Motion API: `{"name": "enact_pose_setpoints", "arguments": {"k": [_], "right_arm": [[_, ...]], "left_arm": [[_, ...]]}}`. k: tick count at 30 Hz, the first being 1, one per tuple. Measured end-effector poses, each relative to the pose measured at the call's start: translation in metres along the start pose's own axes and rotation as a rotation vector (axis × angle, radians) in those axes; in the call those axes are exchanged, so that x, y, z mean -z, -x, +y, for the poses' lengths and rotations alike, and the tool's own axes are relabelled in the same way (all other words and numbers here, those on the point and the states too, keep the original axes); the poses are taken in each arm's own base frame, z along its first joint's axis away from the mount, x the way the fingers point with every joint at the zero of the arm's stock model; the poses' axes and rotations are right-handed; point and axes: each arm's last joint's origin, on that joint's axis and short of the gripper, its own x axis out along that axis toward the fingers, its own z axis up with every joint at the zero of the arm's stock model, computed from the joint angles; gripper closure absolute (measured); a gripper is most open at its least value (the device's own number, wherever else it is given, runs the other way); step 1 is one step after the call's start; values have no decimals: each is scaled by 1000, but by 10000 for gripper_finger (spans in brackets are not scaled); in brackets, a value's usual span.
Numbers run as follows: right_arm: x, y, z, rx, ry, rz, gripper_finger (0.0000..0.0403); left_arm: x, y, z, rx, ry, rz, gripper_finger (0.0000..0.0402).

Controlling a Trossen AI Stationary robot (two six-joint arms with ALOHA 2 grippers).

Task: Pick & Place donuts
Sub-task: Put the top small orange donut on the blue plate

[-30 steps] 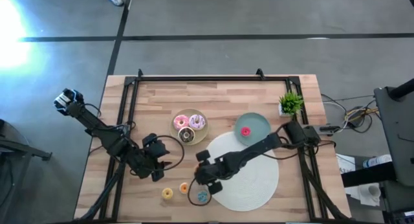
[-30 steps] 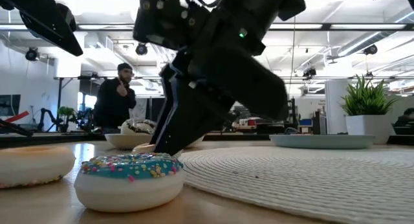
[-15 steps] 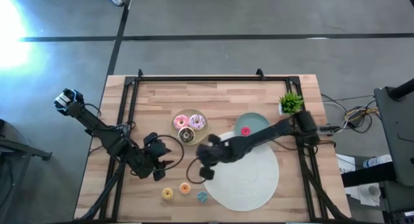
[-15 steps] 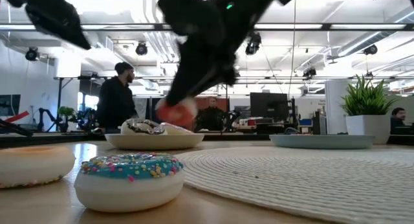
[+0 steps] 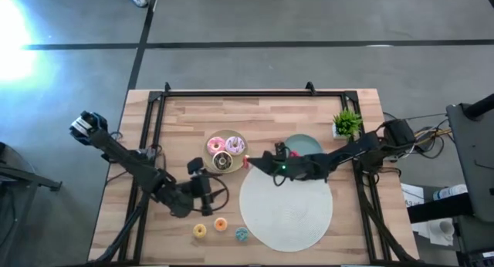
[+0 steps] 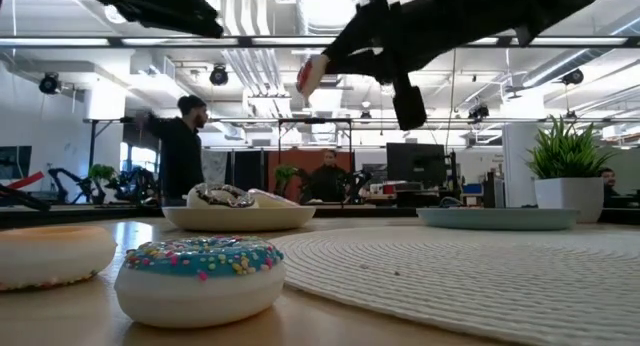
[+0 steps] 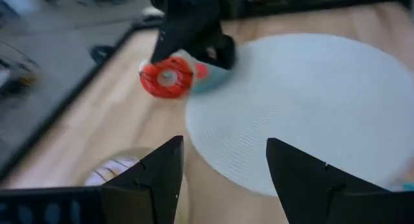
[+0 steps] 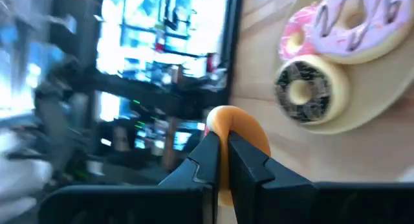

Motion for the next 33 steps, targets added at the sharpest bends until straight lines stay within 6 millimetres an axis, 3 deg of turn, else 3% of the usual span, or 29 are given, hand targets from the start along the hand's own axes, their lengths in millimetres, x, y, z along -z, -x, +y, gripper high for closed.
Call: {"name": "enact_pose_setpoints", "arguments": {"k": [7,17,24,33], "right_arm": [[4,-10,19,-51,-87,-45,390],[8,-18,23,86,-121,-76,390],[4,-22,31,62,-152,-101,390],[4,-22,35,48,-172,-118,390]], "left_arm": [[-3,-31,-6,-106,56,-83,207],[-11,-44,-6,-251,50,-117,207],[-7,-59,-13,-275,15,-91,207],[-7,-69,-7,-436,2,-103,207]]}}
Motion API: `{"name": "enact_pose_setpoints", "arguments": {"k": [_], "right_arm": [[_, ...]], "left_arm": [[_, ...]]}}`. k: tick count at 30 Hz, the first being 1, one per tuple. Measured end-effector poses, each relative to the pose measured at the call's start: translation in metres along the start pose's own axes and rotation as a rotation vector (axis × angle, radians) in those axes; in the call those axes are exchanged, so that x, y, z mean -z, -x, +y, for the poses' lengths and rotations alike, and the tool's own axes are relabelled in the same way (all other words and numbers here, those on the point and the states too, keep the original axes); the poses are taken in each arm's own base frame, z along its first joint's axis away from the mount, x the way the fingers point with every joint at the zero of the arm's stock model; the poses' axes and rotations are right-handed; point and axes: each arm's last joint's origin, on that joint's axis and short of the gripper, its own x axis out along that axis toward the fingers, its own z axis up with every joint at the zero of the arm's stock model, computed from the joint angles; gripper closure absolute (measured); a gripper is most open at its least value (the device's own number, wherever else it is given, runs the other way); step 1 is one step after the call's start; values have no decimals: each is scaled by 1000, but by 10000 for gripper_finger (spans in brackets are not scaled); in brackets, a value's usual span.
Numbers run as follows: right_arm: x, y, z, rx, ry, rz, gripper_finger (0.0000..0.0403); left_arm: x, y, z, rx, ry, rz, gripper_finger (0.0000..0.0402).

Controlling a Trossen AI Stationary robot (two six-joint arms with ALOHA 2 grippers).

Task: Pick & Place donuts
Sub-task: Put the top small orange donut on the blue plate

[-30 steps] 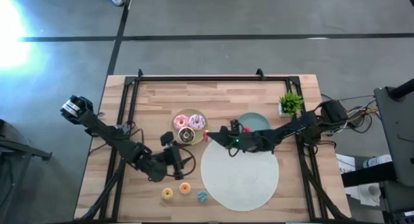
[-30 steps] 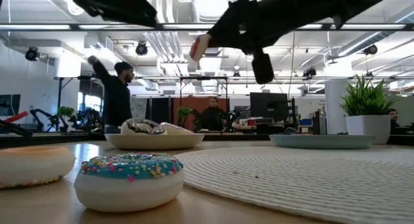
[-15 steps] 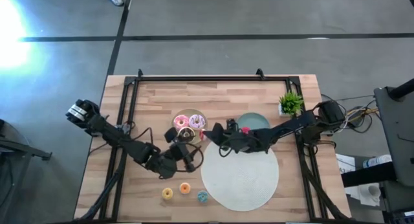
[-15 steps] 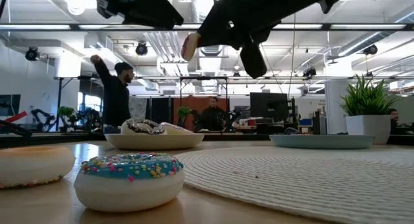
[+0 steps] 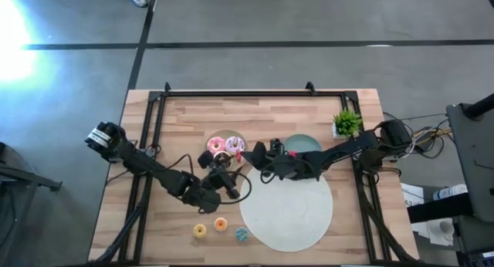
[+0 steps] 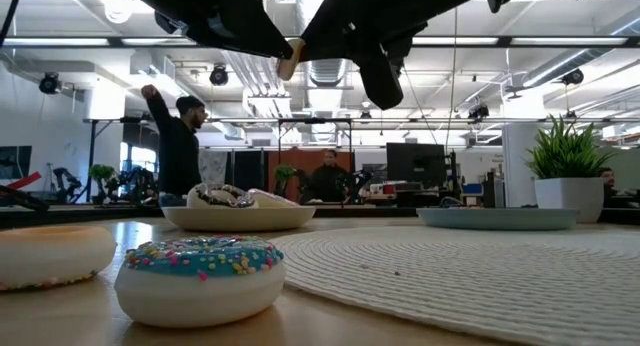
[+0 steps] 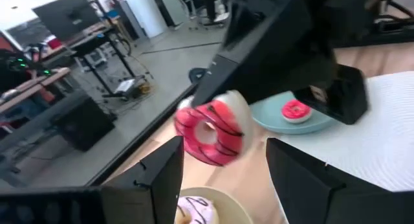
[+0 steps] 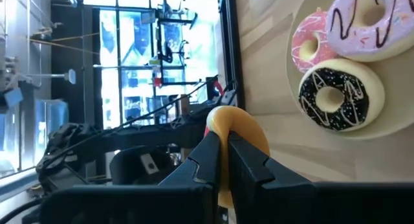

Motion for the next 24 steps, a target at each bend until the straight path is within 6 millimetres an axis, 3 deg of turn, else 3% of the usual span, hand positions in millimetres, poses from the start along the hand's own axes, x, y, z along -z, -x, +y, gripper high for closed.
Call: {"name": "enact_pose_setpoints", "arguments": {"k": [19,24], "right_arm": [[-2,-1,0,2,-41,-6,390],[-4,-3,-1,7,-38,-16,390]], "left_arm": [[-1,-20,8,-9,11,31,221],[-1,-21,9,-4,12,35,250]]}}
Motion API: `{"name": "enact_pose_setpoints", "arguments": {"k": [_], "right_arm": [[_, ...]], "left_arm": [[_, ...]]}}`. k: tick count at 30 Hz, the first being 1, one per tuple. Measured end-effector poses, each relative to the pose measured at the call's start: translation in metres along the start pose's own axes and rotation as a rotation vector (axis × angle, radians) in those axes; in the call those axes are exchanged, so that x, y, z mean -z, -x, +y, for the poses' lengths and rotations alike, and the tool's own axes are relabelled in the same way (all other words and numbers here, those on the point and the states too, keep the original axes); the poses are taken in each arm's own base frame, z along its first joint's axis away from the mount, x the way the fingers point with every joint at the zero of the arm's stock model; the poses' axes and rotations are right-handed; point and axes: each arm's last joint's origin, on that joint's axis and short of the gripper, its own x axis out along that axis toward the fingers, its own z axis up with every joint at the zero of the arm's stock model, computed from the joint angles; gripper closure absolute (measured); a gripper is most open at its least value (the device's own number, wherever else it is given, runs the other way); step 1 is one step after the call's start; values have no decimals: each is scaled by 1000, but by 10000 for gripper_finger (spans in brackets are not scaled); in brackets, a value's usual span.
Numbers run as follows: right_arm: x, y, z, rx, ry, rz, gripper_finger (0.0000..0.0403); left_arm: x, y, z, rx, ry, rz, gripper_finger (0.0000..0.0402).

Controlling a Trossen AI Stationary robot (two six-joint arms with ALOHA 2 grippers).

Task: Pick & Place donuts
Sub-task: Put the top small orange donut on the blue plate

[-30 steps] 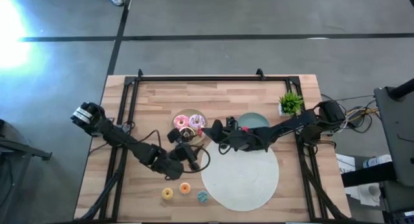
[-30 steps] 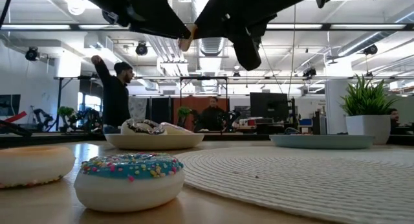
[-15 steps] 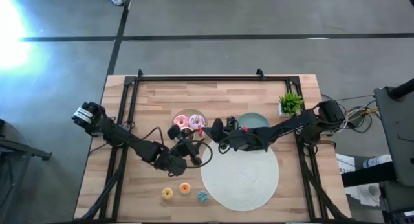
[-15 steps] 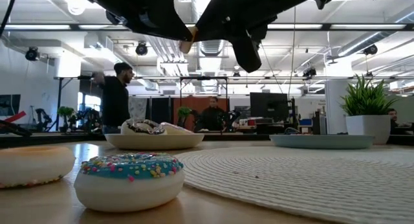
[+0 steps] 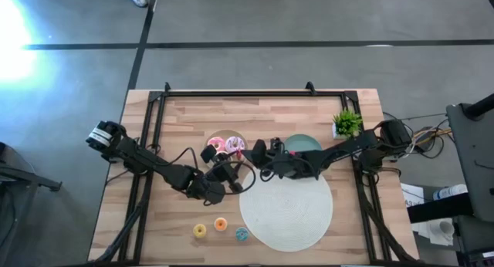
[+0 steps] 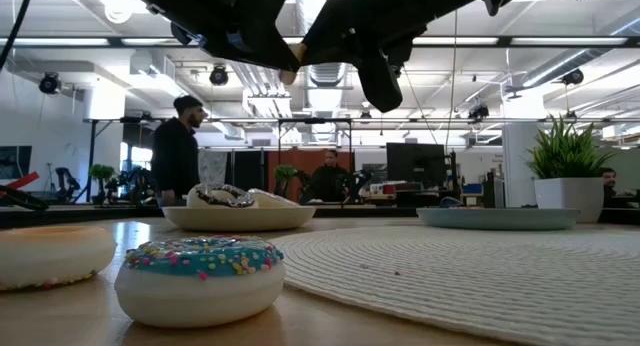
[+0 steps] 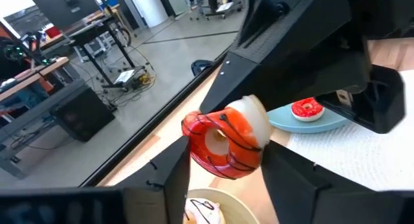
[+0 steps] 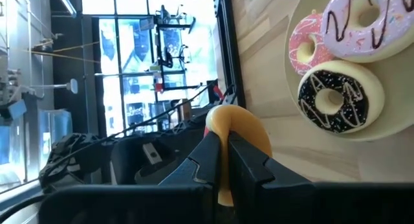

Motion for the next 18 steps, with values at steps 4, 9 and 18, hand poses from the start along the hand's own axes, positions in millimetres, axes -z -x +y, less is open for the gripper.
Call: {"name": "enact_pose_setpoints", "arguments": {"k": [4,9,18], "right_arm": [[-3,-2,-2,18,11,-14,390],[-5,-3,-2,25,1,-21,390],[-11,0,-3,78,281,-21,367]], "left_arm": [[0,0,0,14,-2,4,301],[0,0,0,13,-19,4,376],[2,0,-1,32,-52,15,400]]}}
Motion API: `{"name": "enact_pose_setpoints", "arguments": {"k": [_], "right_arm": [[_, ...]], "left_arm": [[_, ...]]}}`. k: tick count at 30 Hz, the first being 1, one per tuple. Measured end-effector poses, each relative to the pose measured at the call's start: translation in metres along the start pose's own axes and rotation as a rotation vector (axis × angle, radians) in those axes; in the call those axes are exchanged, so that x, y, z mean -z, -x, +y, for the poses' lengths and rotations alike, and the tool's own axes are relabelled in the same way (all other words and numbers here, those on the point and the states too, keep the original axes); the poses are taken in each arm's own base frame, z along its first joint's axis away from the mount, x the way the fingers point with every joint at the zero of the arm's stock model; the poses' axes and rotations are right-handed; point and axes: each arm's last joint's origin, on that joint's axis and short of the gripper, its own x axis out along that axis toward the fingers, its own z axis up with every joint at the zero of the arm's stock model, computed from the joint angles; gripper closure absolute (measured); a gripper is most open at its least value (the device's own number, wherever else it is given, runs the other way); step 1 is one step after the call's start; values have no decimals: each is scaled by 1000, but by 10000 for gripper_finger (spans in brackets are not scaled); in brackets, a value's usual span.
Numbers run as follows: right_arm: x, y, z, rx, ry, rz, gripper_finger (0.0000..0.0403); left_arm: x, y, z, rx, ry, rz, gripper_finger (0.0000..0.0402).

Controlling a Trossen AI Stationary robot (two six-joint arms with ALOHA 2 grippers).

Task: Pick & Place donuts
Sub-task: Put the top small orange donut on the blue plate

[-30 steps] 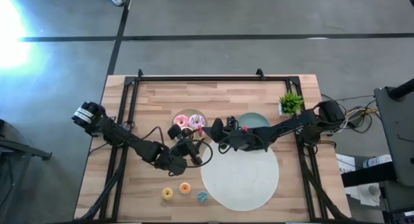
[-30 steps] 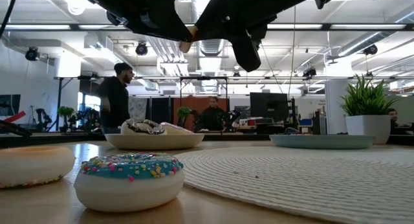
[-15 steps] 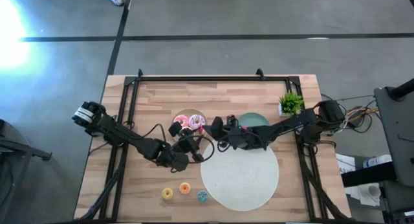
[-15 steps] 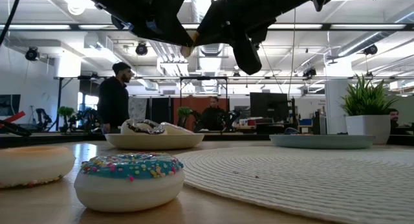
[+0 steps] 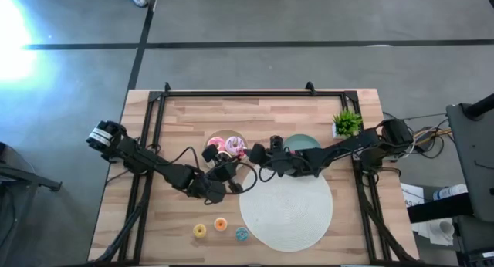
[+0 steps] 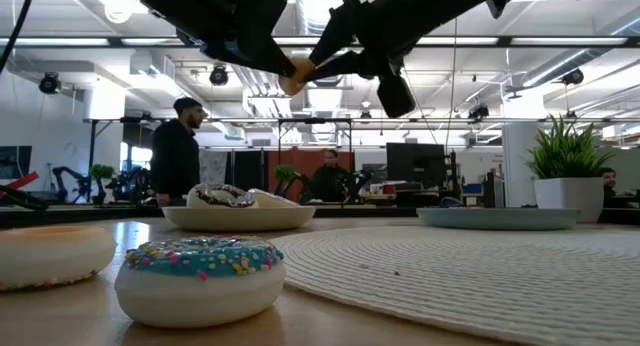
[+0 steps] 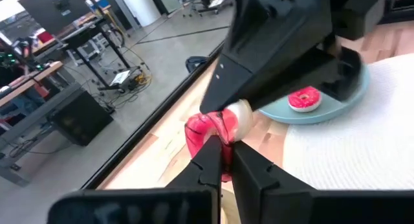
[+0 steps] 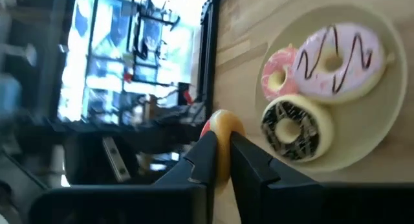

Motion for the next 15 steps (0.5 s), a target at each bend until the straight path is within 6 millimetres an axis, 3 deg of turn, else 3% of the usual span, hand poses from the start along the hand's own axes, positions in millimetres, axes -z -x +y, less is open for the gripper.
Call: {"name": "enact_pose_setpoints", "arguments": {"k": [8,15], "right_arm": [[-21,23,18,12,273,-15,284],[-52,69,22,189,446,48,206]], "left_arm": [[2,0,-2,82,-19,28,401],[3,-11,1,200,-51,66,401]]}}
